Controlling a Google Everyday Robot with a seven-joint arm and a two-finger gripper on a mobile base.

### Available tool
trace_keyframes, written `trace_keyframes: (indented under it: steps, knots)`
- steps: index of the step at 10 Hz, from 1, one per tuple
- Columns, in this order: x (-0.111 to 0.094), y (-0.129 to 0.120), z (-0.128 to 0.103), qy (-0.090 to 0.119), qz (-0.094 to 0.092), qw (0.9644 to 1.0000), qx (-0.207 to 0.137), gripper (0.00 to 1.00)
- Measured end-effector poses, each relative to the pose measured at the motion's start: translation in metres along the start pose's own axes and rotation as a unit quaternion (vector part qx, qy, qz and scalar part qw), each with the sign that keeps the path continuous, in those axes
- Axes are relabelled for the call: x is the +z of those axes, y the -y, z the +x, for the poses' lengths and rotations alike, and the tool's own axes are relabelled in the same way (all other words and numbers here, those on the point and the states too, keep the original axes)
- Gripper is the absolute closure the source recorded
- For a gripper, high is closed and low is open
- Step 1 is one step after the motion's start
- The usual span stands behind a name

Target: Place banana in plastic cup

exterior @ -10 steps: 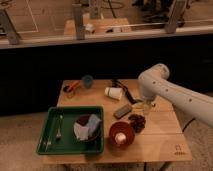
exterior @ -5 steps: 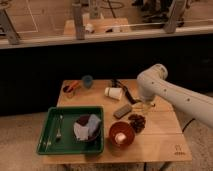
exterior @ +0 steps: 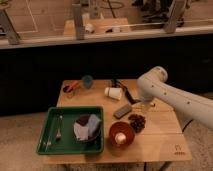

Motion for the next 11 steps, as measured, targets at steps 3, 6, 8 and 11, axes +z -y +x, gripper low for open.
trace_keyframes:
  steps: [3, 6, 8, 11]
  knots:
    - [0.023, 0.01, 0.015, 0.01, 0.002, 0.9998, 0.014, 0.2]
    - [0.024, 0.01, 0.016, 0.012, 0.0, 0.9998, 0.016, 0.2]
    - [0.025, 0.01, 0.016, 0.012, 0.0, 0.9998, 0.016, 0.2]
    - [0.04, 0.014, 0.02, 0.029, -0.005, 0.9993, 0.022, 0.2]
